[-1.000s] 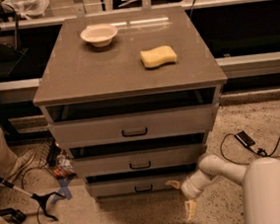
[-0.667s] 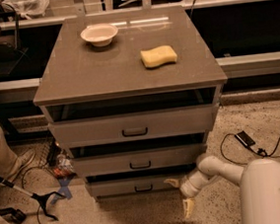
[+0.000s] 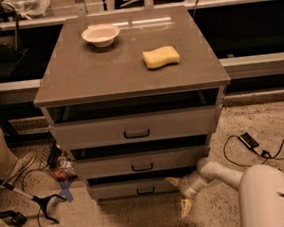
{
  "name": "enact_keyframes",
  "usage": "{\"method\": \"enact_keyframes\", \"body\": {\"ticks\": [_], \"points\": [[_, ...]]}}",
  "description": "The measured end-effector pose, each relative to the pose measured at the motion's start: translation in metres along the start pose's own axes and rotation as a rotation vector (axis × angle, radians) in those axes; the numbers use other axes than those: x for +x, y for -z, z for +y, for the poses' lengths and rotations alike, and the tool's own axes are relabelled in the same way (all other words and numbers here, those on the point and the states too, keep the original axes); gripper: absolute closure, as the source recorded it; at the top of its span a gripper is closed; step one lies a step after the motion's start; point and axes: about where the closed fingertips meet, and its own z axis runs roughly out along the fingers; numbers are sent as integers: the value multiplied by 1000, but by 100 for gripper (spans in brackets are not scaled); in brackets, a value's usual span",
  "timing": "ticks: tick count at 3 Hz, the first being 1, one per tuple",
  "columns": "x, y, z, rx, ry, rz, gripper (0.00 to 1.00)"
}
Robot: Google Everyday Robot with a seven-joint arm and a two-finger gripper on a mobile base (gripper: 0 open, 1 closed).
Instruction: Open bottom drawer
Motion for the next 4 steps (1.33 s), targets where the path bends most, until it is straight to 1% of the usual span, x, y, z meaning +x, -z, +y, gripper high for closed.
{"method": "enact_keyframes", "body": {"ticks": [1,2,3,4], "points": [[12,0,-12,85,-23,7,0],[16,7,-19,151,-27,14,0],[19,8,-23,197,-28,55,0],[18,0,-29,231,-9,114,0]]}}
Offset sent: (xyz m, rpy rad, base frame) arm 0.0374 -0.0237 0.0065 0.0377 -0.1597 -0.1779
